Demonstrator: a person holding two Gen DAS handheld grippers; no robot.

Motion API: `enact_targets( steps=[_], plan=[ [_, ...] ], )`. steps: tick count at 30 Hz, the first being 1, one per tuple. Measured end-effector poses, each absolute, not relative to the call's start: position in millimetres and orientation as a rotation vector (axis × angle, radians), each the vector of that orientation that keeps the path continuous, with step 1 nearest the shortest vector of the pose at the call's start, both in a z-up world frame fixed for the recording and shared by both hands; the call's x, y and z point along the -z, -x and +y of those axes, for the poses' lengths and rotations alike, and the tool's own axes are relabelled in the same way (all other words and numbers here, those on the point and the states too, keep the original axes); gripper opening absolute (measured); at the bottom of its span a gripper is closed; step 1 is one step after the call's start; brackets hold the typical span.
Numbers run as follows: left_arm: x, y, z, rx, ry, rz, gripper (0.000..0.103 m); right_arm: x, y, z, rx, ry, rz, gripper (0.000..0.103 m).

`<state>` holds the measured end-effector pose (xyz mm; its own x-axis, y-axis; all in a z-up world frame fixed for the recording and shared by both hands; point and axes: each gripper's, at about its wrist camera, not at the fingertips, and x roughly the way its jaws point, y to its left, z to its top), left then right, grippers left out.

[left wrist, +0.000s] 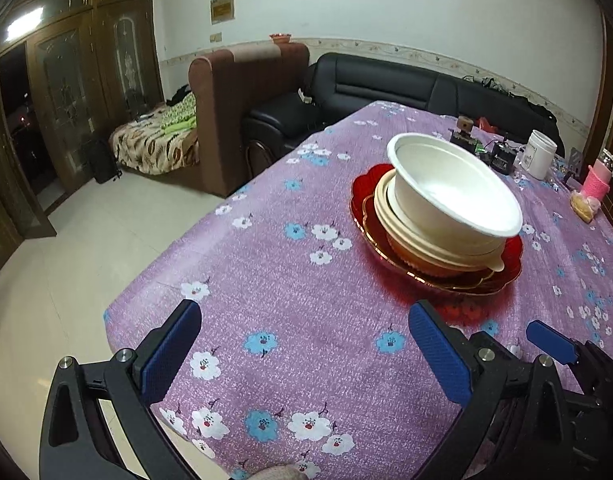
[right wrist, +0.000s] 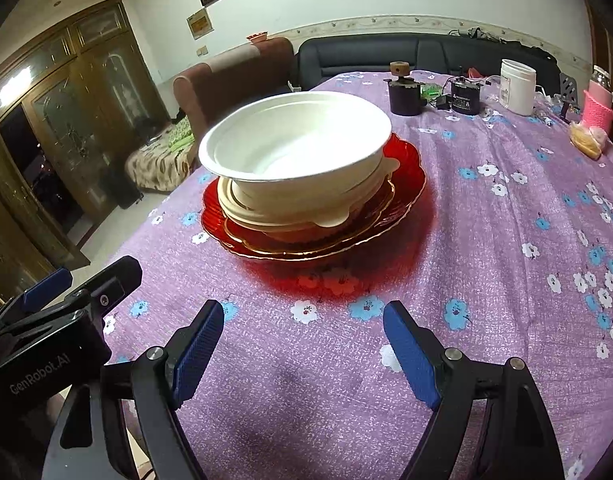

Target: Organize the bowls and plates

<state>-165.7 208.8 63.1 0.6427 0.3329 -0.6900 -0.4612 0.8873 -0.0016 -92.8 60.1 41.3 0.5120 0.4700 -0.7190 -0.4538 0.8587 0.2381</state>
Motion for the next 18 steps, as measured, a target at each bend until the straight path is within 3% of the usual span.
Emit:
enact_targets(
  steps=[18],
  plan=[
    [-48,164,220,-0.463,0.223,0.805,0.103,-28,89,59,-0.518,-0.018,0.919,0.086]
  ],
)
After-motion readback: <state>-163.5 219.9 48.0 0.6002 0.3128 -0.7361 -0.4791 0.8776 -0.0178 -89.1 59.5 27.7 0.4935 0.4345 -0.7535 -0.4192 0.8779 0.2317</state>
